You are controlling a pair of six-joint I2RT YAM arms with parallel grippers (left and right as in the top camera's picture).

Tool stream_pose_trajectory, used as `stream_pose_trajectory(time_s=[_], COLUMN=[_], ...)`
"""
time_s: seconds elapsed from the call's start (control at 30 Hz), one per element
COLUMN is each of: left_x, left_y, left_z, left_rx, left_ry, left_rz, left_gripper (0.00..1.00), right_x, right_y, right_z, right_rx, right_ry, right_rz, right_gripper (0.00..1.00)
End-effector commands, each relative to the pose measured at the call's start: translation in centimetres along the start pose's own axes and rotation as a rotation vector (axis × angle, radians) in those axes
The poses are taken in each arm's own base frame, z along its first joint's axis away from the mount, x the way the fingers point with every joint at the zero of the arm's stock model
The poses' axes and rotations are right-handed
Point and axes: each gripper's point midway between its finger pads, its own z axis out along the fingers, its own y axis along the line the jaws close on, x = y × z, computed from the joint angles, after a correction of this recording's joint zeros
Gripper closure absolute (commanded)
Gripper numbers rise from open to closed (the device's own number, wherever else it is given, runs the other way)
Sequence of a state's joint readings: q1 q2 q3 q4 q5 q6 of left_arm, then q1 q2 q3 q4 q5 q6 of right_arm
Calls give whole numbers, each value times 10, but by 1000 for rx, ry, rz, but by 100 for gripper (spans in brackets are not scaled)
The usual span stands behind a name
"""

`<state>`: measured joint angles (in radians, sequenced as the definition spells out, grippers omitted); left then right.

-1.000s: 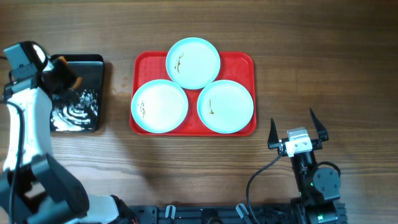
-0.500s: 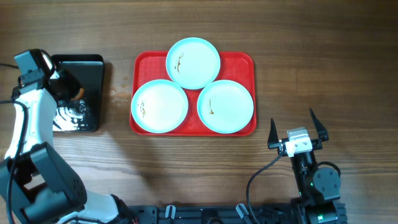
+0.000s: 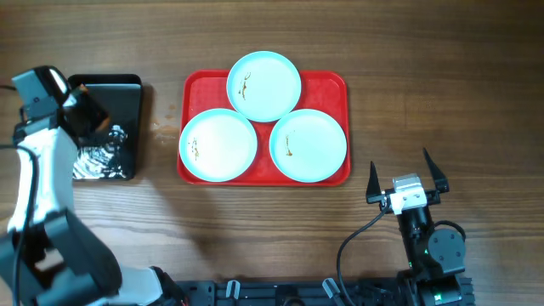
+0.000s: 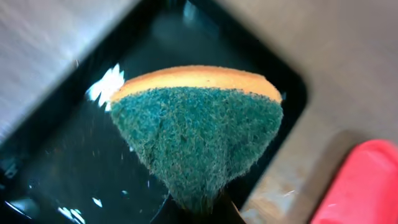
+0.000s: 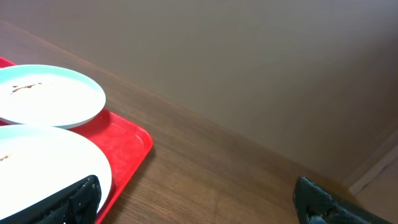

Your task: Clean dirty plates on tray and stack at the side

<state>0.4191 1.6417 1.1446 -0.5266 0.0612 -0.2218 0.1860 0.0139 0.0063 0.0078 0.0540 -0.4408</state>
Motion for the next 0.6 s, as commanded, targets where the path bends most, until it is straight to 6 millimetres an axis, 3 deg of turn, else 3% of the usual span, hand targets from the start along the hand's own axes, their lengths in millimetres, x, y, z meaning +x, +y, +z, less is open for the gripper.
stream_pose_trajectory(time_s=[0.0,0.03,0.07,0.17,0.27,0.37,0.57], left_x=[12,9,1,-15,-32,-35,-7], left_y=[-2,-11,-30,-58,-63,-46,-24], left_z=[5,-1,-19,-58,-90,-85,-28], left_rx=[30,77,176,327,348,243,142], left_ry=[46,38,4,-84,-192,-208,-52], left_rz=[6,7,16,45,68,50,21], left_gripper=[96,96,96,96,96,96,96], right_x=[0,0,0,0,0,0,0], right_y=[-4,-4,-4,-4,-4,-4,-4], right_z=[0,0,0,0,0,0,0], right_rx=[20,20,21,20,21,20,20], right_ry=[0,0,0,0,0,0,0], right_rz=[-6,-6,-6,-6,-6,-6,-6], right_gripper=[0,0,0,0,0,0,0])
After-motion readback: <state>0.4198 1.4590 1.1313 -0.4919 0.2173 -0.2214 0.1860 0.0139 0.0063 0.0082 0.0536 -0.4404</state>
